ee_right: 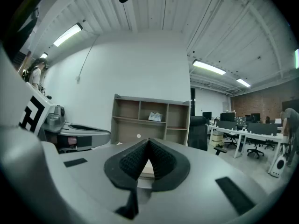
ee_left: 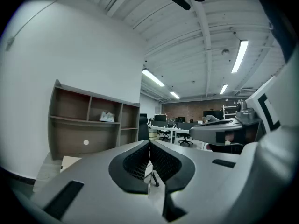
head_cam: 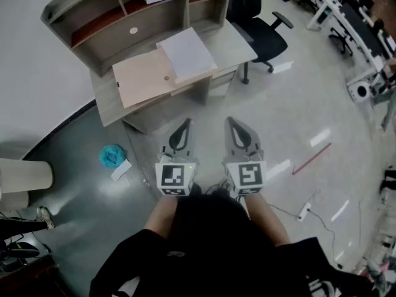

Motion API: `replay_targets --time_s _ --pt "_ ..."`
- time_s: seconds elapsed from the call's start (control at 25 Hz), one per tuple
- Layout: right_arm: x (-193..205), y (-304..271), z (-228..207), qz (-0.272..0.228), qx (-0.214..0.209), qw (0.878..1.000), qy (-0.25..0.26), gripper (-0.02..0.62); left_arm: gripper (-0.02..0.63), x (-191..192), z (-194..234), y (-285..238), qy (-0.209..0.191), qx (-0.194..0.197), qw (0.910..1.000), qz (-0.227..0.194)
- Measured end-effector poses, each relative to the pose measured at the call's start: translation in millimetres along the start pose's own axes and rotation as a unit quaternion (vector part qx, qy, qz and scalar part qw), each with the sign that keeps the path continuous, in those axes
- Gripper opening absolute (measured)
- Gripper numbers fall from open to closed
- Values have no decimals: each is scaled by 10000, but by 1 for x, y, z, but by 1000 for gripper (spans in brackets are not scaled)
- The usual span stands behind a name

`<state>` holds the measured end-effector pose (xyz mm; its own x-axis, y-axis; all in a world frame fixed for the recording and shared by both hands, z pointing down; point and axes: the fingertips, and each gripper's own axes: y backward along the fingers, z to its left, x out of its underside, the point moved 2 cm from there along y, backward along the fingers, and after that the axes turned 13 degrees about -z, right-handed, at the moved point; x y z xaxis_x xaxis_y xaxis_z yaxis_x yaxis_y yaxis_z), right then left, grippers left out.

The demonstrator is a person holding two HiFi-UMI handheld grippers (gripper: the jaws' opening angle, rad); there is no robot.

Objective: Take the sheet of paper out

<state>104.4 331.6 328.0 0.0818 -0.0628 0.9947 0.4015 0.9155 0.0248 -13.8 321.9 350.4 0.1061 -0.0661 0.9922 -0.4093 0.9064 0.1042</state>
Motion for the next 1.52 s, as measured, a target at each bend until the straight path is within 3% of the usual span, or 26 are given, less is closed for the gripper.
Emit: replay_targets --time_s 0.32,0.76,1.2,1.52 --pt "11 -29 49 -213 -46 9996 -190 17 44 17 59 16 105 155 9997 174" --pt "23 -50 89 46 -76 10000 -29 17 44 30 101 24 280 419 9981 357" --pt "33 -93 88 90 -196 9998 -11 17 44 41 132 7 288 264 9981 476" --pt "39 -138 65 91 -275 9995 -127 17 44 48 152 -36 222 181 9976 627"
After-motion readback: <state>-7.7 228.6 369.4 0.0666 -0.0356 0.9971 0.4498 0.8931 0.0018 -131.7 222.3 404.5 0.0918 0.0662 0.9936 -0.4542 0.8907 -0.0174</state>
